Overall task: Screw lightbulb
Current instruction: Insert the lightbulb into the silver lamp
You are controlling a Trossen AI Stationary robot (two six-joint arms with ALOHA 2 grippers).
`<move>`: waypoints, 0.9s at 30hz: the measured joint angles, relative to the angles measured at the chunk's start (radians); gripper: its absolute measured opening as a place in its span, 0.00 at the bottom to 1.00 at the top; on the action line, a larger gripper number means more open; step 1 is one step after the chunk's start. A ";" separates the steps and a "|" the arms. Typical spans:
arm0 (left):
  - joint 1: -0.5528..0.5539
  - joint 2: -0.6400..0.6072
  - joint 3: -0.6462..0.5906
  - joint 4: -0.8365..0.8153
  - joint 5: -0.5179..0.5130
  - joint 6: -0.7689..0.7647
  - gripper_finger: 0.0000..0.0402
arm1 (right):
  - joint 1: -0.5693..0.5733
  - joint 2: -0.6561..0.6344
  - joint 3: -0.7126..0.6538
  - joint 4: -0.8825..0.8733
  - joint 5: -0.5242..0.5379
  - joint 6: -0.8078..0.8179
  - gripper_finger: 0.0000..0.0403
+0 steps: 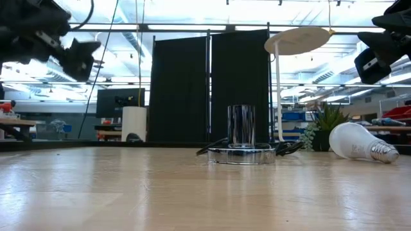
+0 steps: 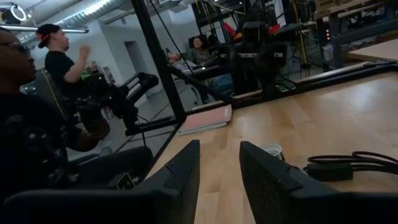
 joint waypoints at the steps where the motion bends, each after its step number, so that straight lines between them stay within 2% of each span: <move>1: 0.000 0.000 0.000 0.025 0.000 0.000 0.71 | 0.000 0.000 0.000 0.000 0.000 -0.001 0.30; 9: 0.000 0.000 0.000 0.170 0.006 -0.007 0.71 | 0.000 0.000 0.000 0.016 0.000 -0.052 0.30; 16: 0.000 0.000 0.000 0.169 0.006 -0.007 0.71 | 0.000 0.000 0.000 0.097 0.005 -0.028 0.30; 27: 0.000 0.000 0.000 0.169 0.003 -0.006 0.71 | 0.000 0.000 0.000 0.316 0.018 -0.044 0.30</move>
